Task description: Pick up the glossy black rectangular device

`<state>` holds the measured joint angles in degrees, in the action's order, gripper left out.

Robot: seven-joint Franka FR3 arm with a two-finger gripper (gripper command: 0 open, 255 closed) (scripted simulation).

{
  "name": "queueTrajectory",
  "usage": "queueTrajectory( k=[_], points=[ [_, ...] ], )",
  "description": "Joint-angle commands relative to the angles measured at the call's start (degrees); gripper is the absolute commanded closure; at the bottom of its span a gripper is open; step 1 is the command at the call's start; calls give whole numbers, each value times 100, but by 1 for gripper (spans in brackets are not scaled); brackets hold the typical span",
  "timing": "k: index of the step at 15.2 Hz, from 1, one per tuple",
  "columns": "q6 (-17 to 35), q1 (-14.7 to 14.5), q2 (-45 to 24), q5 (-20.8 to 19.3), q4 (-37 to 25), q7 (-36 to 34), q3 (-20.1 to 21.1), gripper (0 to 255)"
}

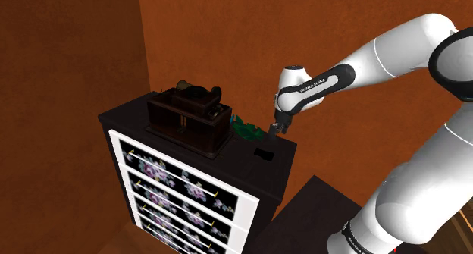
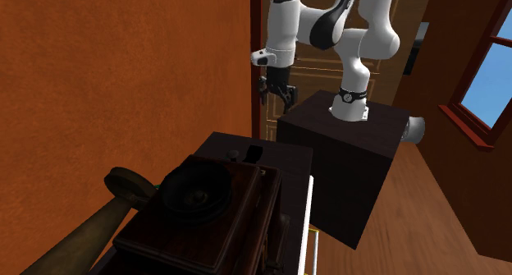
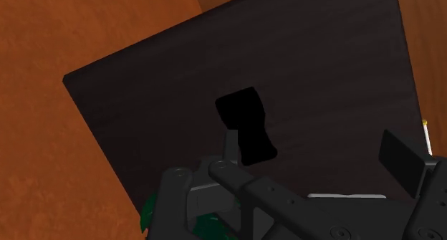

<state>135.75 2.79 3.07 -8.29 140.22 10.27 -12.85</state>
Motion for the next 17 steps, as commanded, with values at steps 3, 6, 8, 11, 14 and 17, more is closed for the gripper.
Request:
queueTrajectory(
  k=[3,6,8,11,14,17],
  points=[
    [542,65,-956,271,-354,381,-63,0],
    [860,175,-1670,510,-695,679,-27,0],
    [1032,274,-2142,660,-959,864,30,0],
    [1231,446,-2841,843,-1407,1105,142,0],
    [1350,534,-3198,912,-1625,1194,209,0],
    [1516,565,-3416,951,-1676,1207,247,0]
  ],
)
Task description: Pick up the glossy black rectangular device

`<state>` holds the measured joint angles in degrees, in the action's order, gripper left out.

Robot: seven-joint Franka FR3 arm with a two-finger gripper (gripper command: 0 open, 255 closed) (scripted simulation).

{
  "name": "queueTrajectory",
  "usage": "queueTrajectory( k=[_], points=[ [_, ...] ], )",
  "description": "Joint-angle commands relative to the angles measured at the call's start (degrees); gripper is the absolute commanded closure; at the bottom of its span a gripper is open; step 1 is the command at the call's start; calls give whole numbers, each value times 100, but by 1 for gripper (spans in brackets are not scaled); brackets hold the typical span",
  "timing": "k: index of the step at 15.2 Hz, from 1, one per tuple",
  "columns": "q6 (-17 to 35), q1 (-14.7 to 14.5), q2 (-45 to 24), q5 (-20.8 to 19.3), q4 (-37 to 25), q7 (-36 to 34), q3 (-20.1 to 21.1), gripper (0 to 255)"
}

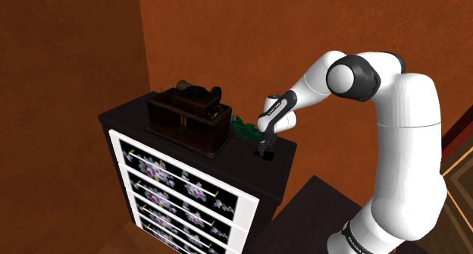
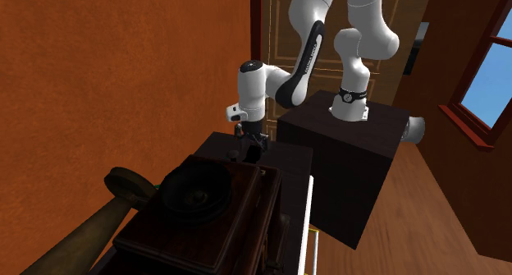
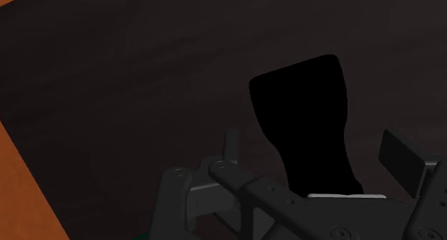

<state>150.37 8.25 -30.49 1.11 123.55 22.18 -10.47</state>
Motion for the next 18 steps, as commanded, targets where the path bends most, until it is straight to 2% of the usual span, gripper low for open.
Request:
queueTrajectory(
  k=[1,5,6,15,18],
  points=[
    [107,29,-134,24,-29,21,22,0],
    [243,56,-326,54,-84,31,56,0],
    [246,55,-314,53,-70,31,55,255],
    [243,56,-326,54,-85,31,56,255],
    [85,24,-103,19,-20,19,16,255]
  ],
)
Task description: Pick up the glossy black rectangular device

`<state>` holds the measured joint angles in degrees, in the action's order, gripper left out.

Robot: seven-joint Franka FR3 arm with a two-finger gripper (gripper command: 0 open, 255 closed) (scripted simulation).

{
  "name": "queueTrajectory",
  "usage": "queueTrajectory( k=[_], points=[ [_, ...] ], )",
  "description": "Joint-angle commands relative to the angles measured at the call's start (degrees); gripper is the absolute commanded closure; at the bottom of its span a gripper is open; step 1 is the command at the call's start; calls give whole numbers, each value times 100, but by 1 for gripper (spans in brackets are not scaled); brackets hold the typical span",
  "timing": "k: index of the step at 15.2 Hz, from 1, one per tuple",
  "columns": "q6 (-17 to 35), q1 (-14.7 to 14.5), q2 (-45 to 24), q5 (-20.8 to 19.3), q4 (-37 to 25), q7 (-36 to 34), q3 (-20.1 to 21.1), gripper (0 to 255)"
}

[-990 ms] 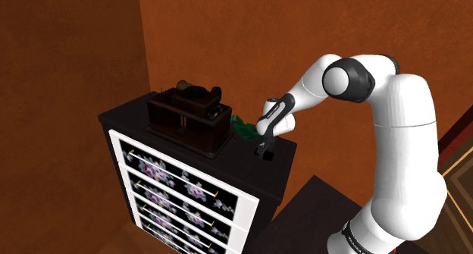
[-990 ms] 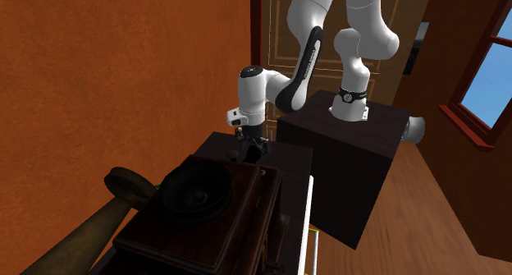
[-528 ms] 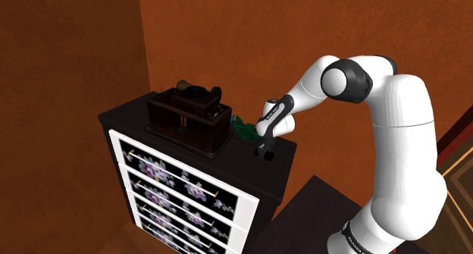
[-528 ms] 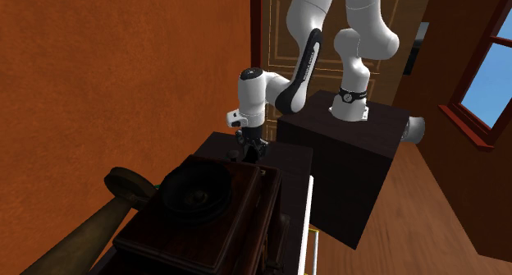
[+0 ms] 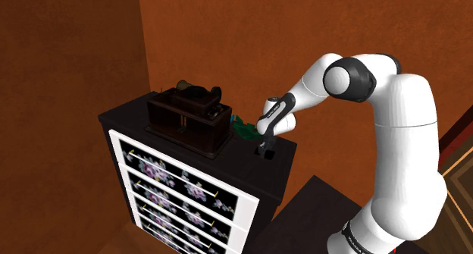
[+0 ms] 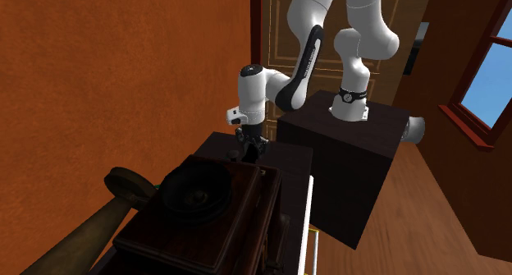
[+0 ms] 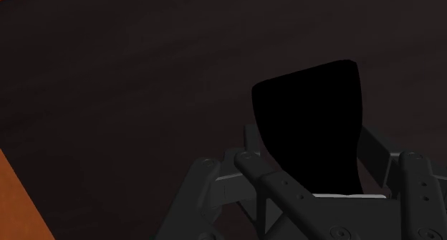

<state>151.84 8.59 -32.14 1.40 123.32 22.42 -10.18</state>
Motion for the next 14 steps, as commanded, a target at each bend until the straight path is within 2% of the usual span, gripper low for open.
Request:
queueTrajectory(
  k=[1,14],
  points=[
    [-116,-21,136,-23,21,-9,-25,255],
    [-767,-128,920,-179,148,-67,-159,255]
  ],
)
